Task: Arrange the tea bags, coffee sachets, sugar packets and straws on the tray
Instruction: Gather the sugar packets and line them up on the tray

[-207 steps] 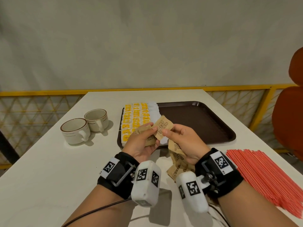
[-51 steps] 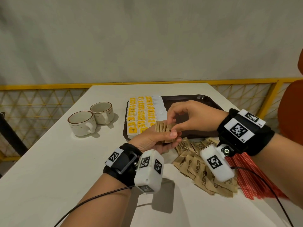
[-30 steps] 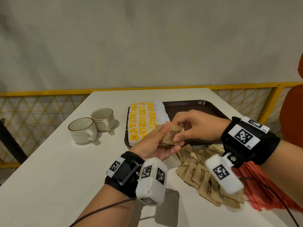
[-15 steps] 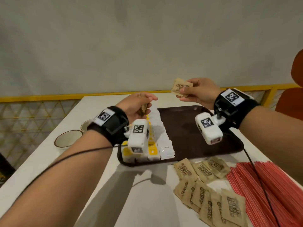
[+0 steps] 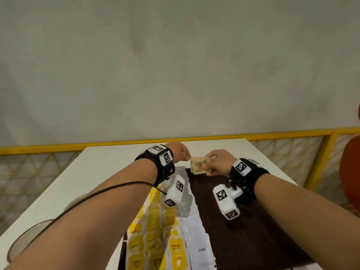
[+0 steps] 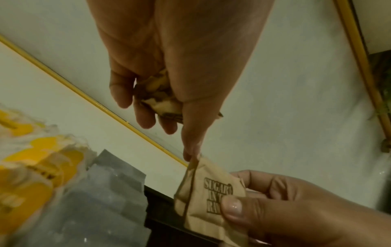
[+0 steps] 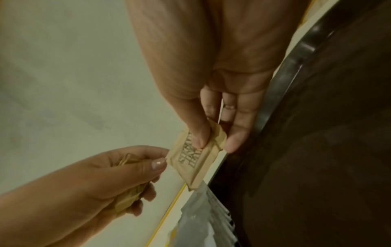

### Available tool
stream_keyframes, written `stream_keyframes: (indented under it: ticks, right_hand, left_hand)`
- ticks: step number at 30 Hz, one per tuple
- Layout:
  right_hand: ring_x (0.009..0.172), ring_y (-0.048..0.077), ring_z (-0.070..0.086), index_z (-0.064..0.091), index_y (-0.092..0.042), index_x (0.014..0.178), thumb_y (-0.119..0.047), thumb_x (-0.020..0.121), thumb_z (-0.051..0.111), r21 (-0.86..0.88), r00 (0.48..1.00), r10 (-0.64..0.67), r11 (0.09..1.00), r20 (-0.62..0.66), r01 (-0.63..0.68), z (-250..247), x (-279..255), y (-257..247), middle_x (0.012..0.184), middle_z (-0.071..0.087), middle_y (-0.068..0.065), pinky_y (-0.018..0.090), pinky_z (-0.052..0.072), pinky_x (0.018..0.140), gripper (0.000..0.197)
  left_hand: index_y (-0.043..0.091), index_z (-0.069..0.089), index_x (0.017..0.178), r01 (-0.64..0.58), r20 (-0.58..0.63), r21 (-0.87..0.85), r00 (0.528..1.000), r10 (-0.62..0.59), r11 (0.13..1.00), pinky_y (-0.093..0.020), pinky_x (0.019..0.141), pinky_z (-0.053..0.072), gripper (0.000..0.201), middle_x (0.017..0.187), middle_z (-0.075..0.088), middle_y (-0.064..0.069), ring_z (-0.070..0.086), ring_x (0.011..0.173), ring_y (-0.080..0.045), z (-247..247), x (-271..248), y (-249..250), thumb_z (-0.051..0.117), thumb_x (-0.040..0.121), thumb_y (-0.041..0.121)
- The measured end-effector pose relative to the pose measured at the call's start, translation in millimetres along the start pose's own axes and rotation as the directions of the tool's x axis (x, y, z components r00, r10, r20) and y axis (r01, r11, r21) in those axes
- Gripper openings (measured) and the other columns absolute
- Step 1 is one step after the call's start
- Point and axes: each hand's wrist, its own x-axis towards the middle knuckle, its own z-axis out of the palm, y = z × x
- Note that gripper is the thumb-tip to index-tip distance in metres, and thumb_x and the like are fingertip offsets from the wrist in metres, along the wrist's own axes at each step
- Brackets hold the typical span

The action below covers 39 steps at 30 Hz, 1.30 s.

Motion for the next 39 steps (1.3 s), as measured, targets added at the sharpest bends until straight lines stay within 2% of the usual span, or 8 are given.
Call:
stream_keyframes:
  ticks: [3,9,15,21,26,31,35,39]
  right_hand:
    - [0.089,0.031,0.066,0.053,-0.008,0.081,0.007,0.081,0.067,-0.002,0.999,0.005,1.000,0.031,-0.005,5,18,6,0.096,0.066,0.021,0.039,0.059,0.072,0.021]
    - [0.086,0.028,0.065,0.054,-0.009,0.081,0.006,0.082,0.067,-0.007,0.998,0.035,0.999,0.049,-0.035,3,36,19,0.100,0.065,0.021,0.030,0.058,0.064,0.020]
    - [0.085,0.031,0.065,0.054,-0.010,0.078,0.007,0.080,0.069,-0.080,0.997,0.054,0.996,0.061,-0.049,11,45,27,0.100,0.064,0.022,0.029,0.058,0.059,0.022]
    - [0.059,0.021,0.064,0.054,-0.011,0.076,0.000,0.076,0.076,-0.207,0.998,0.059,0.977,-0.001,-0.057,11,46,28,0.082,0.065,0.012,0.025,0.056,0.054,0.024]
    - [0.061,0.024,0.066,0.054,-0.008,0.076,0.006,0.074,0.075,-0.178,0.996,0.090,0.980,0.020,-0.085,9,43,28,0.083,0.065,0.017,0.027,0.057,0.056,0.026]
    - [0.066,0.028,0.068,0.051,-0.008,0.075,0.008,0.073,0.076,-0.180,0.995,0.097,0.979,0.028,-0.091,13,40,27,0.089,0.065,0.020,0.030,0.058,0.059,0.029]
    - [0.061,0.025,0.066,0.050,-0.007,0.075,0.010,0.074,0.074,-0.162,0.993,0.114,0.981,0.043,-0.105,13,39,25,0.080,0.063,0.016,0.026,0.058,0.052,0.029]
    - [0.061,0.025,0.067,0.051,-0.006,0.075,0.010,0.074,0.074,-0.163,0.993,0.113,0.981,0.038,-0.106,13,39,25,0.079,0.063,0.015,0.025,0.058,0.052,0.028]
  left_hand:
    - [0.014,0.070,0.106,-0.027,0.036,0.050,0.999,0.025,0.998,-0.024,0.076,0.040,0.021,0.114,0.064,-0.002,0.052,0.091,-0.012,4,18,-5,0.062,0.090,0.025]
    - [0.006,0.070,0.102,-0.059,0.050,0.048,0.997,0.057,0.997,-0.015,0.059,0.035,0.019,0.092,0.058,0.001,0.049,0.087,-0.011,15,41,-11,0.064,0.088,0.018]
    - [0.006,0.070,0.099,-0.054,0.092,0.104,0.995,0.045,0.993,-0.023,0.074,0.037,0.016,0.093,0.062,-0.003,0.052,0.087,-0.013,29,52,-13,0.063,0.087,0.013]
    - [0.008,0.070,0.101,-0.017,0.112,0.134,0.994,0.002,0.991,-0.028,0.079,0.041,0.017,0.102,0.065,-0.006,0.055,0.094,-0.019,31,56,-16,0.063,0.088,0.015]
    - [0.008,0.070,0.099,0.016,0.103,0.095,0.994,-0.026,0.995,-0.021,0.060,0.038,0.016,0.084,0.058,0.002,0.051,0.085,-0.015,30,56,-16,0.065,0.087,0.017]
    - [0.007,0.071,0.099,0.049,0.080,0.078,0.995,-0.055,0.996,-0.026,0.071,0.040,0.016,0.081,0.058,0.003,0.051,0.084,-0.015,33,56,-18,0.065,0.087,0.015]
    - [0.005,0.071,0.102,0.052,0.090,0.068,0.994,-0.058,0.996,-0.019,0.058,0.038,0.019,0.089,0.060,-0.002,0.051,0.084,-0.015,33,54,-18,0.066,0.086,0.014]
    - [0.004,0.070,0.105,0.061,0.095,0.076,0.993,-0.068,0.995,-0.017,0.056,0.036,0.021,0.091,0.060,-0.004,0.051,0.080,-0.014,31,52,-17,0.066,0.086,0.013]
